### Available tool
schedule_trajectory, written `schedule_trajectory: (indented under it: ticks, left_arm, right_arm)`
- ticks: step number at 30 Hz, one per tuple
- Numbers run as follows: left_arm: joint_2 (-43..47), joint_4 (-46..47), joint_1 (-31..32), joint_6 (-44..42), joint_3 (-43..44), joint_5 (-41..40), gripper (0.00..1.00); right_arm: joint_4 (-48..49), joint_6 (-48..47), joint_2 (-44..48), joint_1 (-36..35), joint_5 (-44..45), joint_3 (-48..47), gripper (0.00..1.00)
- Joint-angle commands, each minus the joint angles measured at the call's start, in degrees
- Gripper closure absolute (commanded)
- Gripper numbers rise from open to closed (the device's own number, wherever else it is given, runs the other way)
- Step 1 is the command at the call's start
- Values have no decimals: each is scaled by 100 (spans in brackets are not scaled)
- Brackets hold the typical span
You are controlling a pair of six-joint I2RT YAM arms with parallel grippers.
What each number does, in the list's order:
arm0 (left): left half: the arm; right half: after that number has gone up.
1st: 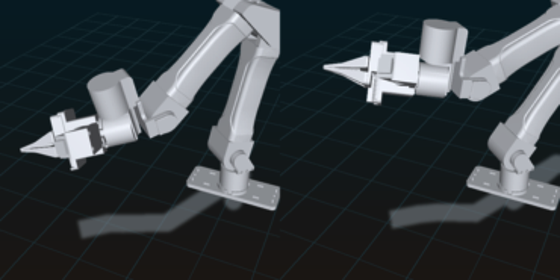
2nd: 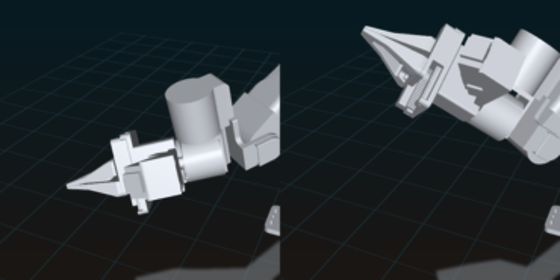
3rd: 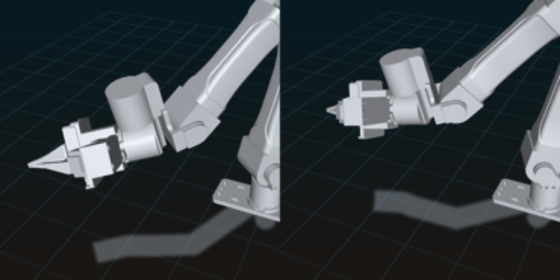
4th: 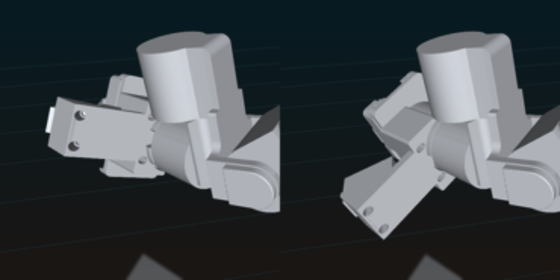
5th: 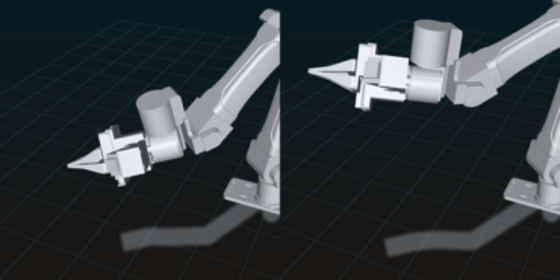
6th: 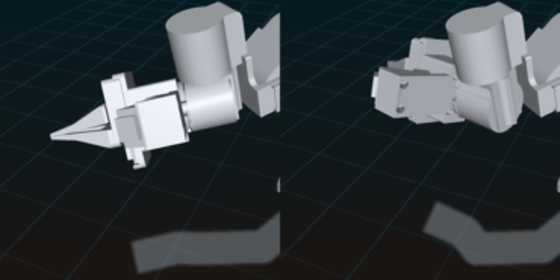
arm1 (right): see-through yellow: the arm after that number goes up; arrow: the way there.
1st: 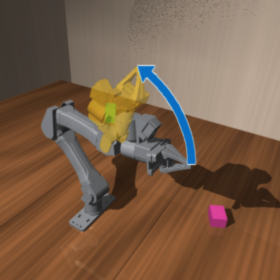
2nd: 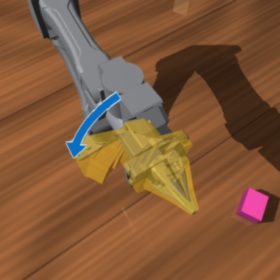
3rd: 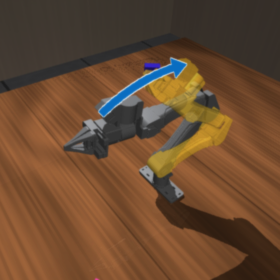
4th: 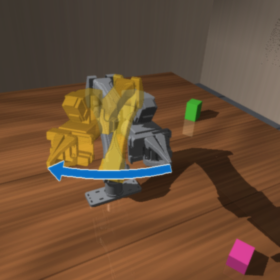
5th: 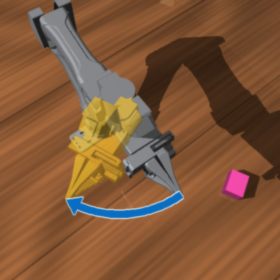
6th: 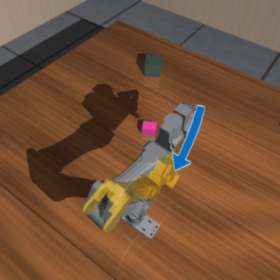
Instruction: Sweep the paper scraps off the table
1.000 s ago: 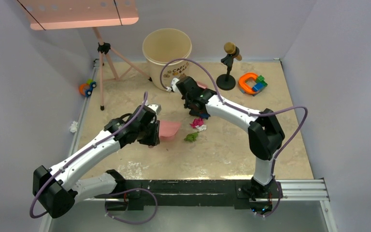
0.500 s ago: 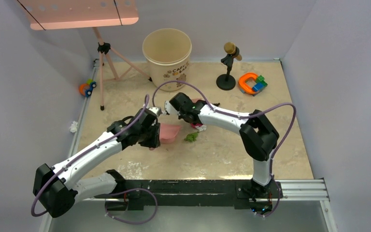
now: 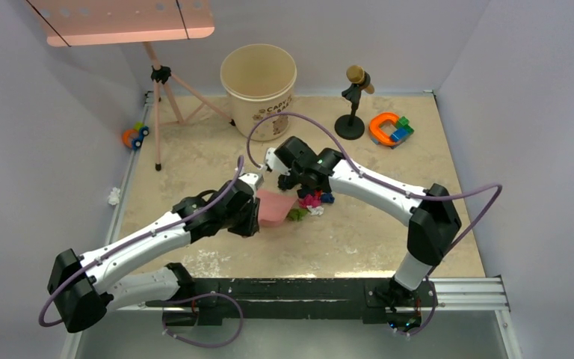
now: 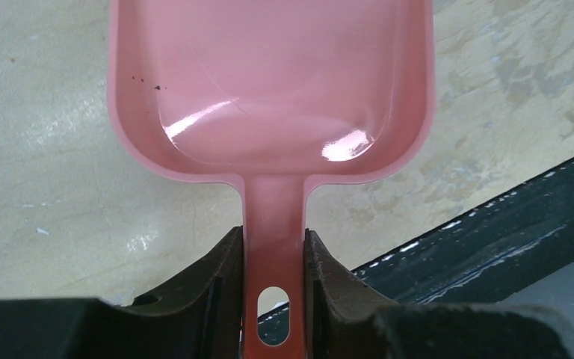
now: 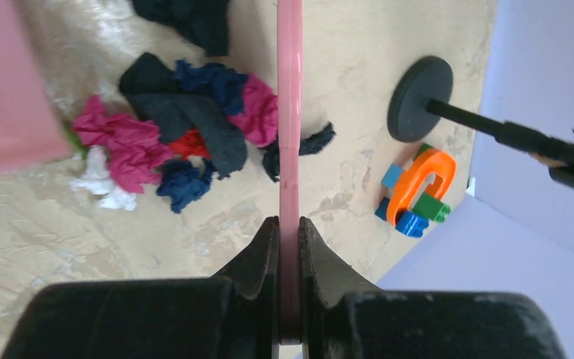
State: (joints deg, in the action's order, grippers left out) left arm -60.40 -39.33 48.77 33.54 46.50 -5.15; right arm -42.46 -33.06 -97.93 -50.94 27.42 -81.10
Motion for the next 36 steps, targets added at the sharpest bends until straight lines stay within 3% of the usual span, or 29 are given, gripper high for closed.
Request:
schedule_trajectory:
  ticks: [1, 13, 20, 24, 30, 36]
  left_arm:
    - [-34, 167, -3, 71, -466, -95, 100]
    - [149, 1030, 534, -286, -1057, -382, 100]
    - [651, 702, 791, -212, -997, -856, 100]
    - [1046, 756, 805, -246, -1047, -720, 100]
    - [310, 620, 1237, -215, -853, -716, 100]
    - [178, 589, 1437, -151, -841, -656, 100]
  right_arm:
    - [336, 396, 370, 371, 328, -411, 100]
    - [411, 663, -45, 1006, 1551, -331, 100]
    - [109, 1178, -206, 1197, 1457, -407, 100]
    - [-45, 1450, -276, 1243, 1328, -454, 100]
    - [-502, 1818, -437, 1247, 967, -506, 100]
    - [-575, 1963, -502, 1244, 846, -416, 100]
